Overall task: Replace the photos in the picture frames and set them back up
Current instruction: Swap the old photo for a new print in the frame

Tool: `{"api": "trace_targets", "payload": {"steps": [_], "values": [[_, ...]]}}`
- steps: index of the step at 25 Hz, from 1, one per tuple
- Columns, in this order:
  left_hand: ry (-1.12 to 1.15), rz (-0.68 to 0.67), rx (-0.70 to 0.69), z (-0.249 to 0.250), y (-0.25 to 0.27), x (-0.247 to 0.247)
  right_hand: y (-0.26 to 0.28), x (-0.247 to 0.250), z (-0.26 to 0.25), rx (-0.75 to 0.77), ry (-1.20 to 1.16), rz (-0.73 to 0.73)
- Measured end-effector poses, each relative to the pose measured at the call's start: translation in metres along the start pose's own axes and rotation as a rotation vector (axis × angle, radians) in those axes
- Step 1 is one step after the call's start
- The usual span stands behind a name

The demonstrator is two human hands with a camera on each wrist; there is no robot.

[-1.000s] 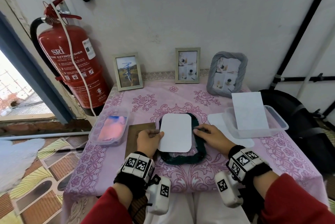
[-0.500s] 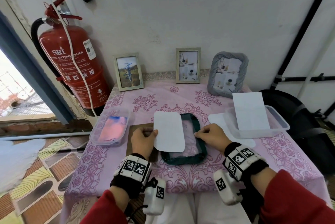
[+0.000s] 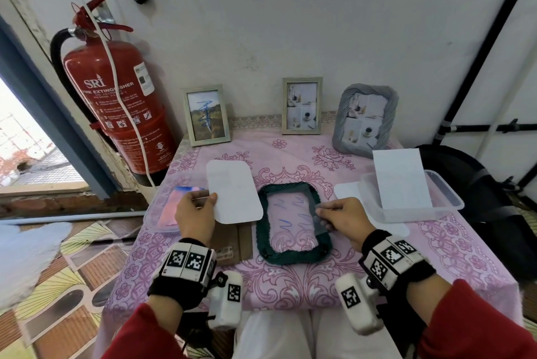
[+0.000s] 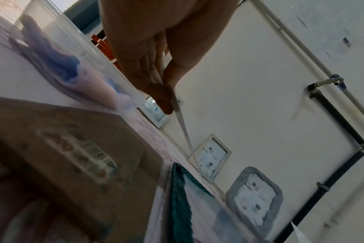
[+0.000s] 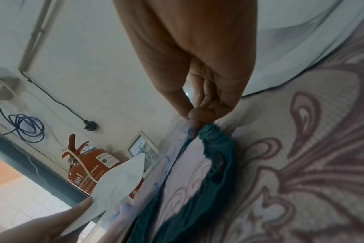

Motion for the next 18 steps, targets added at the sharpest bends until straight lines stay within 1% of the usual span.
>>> {"api": "trace_targets", "payload": {"steps": [2,4,9,15,18], "values": [[0.015,0.008,0.009,-0.002,-0.001,0.002,0.002,-0.002,0.002,-0.009,-0.008,0.013],[0.006,0.001,0.016,-0.004,-0.001,0.002,0.003,-0.004,0.003,0.005,0.049,0.03],[-0.045,-0.034,-0.007,-0.006,0.003,-0.002,0.004,-0.006,-0.003,0.14,0.346,0.024],[-0.024,-0.099,-0.021,-0.005,0.01,-0.013,0.007,-0.009,-0.013,0.25,0.569,-0.011],[-0.007,-0.132,-0.037,-0.004,0.014,-0.018,0.009,-0.005,-0.022,0.294,0.589,-0.029]]}}
Point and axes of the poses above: each hand's wrist, its own y-axis away from the middle knuckle, its own x-axis out of the back of the hand, z = x × y, the point moved 5 cm from there along -y, towards the middle knuckle, and after that the axes turned 11 degrees about x, right-handed, at the moved point
